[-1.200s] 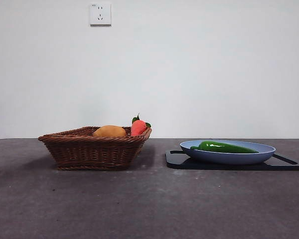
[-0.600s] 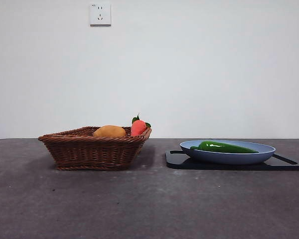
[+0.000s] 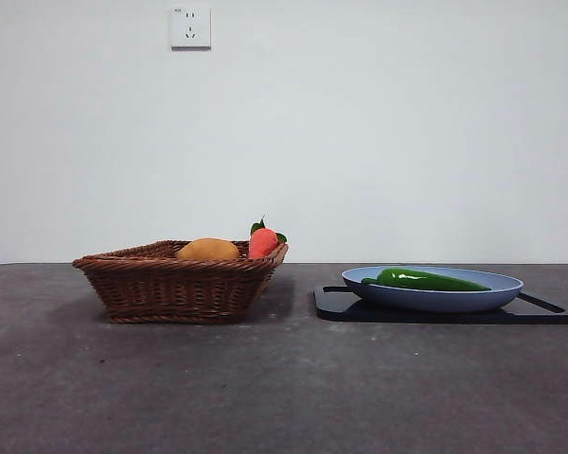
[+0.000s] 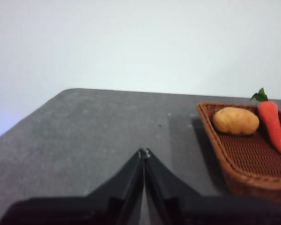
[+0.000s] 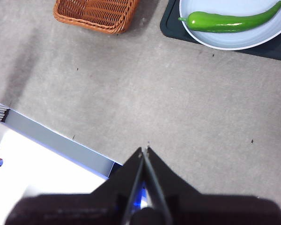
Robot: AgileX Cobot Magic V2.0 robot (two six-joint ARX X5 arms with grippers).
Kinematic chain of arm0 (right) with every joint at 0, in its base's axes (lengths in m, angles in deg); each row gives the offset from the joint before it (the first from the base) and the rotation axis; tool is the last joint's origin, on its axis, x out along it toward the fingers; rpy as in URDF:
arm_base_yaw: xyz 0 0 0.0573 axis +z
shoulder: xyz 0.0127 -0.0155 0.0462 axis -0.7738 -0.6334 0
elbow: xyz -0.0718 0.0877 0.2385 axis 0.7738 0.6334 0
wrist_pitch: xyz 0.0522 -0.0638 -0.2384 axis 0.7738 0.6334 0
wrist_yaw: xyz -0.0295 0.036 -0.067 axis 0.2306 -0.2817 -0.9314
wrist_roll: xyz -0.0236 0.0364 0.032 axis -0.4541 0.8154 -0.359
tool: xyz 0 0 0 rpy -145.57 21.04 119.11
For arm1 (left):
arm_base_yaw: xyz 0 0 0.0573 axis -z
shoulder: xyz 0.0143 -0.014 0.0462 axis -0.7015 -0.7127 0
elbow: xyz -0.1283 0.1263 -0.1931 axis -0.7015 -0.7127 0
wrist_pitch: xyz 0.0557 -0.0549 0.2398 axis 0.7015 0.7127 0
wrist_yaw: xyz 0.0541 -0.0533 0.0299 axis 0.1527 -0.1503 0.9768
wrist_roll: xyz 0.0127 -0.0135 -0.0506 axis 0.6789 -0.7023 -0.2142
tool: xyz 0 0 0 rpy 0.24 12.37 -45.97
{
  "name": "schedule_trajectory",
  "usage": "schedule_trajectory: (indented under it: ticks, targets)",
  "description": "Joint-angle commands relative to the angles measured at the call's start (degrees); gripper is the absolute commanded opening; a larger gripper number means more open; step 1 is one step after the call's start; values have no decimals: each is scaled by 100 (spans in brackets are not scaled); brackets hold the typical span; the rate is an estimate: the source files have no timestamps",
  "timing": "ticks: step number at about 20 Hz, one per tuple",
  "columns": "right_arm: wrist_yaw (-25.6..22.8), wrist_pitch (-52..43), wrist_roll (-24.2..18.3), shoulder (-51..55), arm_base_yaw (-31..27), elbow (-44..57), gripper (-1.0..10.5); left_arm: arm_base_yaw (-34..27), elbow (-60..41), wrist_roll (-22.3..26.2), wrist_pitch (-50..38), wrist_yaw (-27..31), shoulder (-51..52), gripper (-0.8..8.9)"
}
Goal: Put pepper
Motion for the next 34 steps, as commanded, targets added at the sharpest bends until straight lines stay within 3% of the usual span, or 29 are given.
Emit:
schedule_trajectory:
  ticks: [1, 8, 22, 25, 27, 29, 34]
  targets:
    - [-2, -31, 31, -42, 9, -96, 11, -17, -59, -81, 55, 0, 105, 8]
    - [-2, -31, 31, -42, 9, -96, 11, -17, -59, -76, 955, -22, 136, 8]
    - [-2, -31, 31, -42, 9, -96, 11, -17, -59, -76, 957, -11, 129, 8]
    - [-57, -238, -492, 39, -68, -94, 11, -17, -59, -76, 957, -11, 129, 8]
    - [-46, -918, -671, 411, -326, 26, 11, -17, -59, -76, 957, -11, 129, 8]
    - [20, -2083, -442, 1029, -529, 570, 11, -17, -59, -76, 957, -11, 129, 8]
    - [-140, -5029, -127, 2673, -754, 3099, 11, -17, -59, -76, 960, -11, 129, 8]
